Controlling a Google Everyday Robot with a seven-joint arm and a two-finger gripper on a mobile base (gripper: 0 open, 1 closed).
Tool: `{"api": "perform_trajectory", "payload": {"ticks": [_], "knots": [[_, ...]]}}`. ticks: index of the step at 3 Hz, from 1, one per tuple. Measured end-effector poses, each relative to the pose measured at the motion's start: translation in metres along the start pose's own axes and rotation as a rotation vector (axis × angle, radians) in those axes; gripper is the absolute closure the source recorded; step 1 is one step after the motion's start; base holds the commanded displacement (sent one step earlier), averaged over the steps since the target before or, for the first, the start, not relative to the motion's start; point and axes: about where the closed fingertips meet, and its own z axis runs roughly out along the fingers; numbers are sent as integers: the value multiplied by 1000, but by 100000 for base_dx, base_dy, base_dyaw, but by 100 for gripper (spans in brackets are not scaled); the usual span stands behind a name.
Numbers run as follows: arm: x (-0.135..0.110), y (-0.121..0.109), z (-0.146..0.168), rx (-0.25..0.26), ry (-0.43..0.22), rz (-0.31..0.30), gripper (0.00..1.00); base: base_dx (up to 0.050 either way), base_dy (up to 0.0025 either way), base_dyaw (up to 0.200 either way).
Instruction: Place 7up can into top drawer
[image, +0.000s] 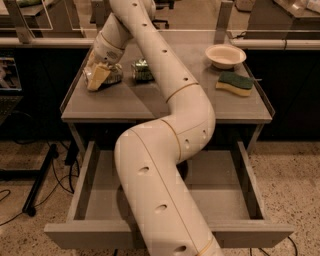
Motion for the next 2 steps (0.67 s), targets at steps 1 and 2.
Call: {"api": "perform_trajectory", "payload": {"ticks": [1, 2], "knots": [[-8, -9, -13, 51, -6, -10, 100, 0, 0, 0], [-12, -15, -40, 110, 14, 10, 100, 0, 0, 0]]}}
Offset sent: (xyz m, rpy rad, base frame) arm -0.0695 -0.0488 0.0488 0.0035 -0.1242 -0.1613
